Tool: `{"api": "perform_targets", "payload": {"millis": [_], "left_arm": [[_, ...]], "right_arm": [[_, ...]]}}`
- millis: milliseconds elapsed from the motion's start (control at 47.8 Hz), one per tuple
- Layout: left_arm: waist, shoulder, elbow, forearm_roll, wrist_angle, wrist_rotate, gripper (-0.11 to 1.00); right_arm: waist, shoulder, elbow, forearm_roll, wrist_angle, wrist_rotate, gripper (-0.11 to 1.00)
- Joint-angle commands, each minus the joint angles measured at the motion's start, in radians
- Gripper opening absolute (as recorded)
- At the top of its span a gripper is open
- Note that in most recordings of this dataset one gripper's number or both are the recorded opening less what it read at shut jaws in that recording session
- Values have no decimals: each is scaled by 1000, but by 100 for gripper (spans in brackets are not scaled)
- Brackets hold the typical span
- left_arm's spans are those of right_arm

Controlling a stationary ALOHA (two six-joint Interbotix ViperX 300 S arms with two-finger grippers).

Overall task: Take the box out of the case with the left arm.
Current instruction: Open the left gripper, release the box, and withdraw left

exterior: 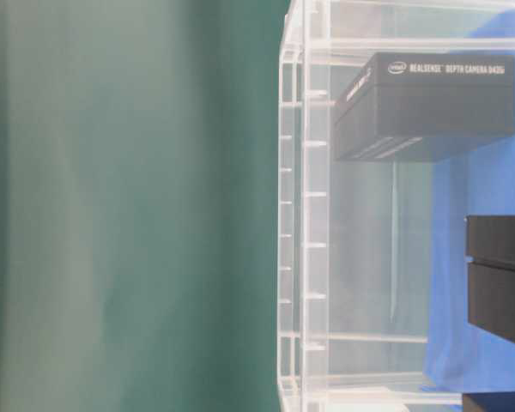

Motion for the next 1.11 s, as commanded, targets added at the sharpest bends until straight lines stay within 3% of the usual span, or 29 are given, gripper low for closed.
{"api": "perform_targets", "payload": {"millis": [0, 398, 1089], "left_arm": [[-5, -63, 20, -3, 14, 2, 94], [21, -143, 83, 3, 61, 34, 95], [460, -141, 66, 2, 69, 449, 94]], "right_arm": [[0, 0, -11, -3, -6, 0, 3], [0, 0, -12, 2, -3, 0, 3], [0, 0, -11, 2, -6, 3, 3]]}}
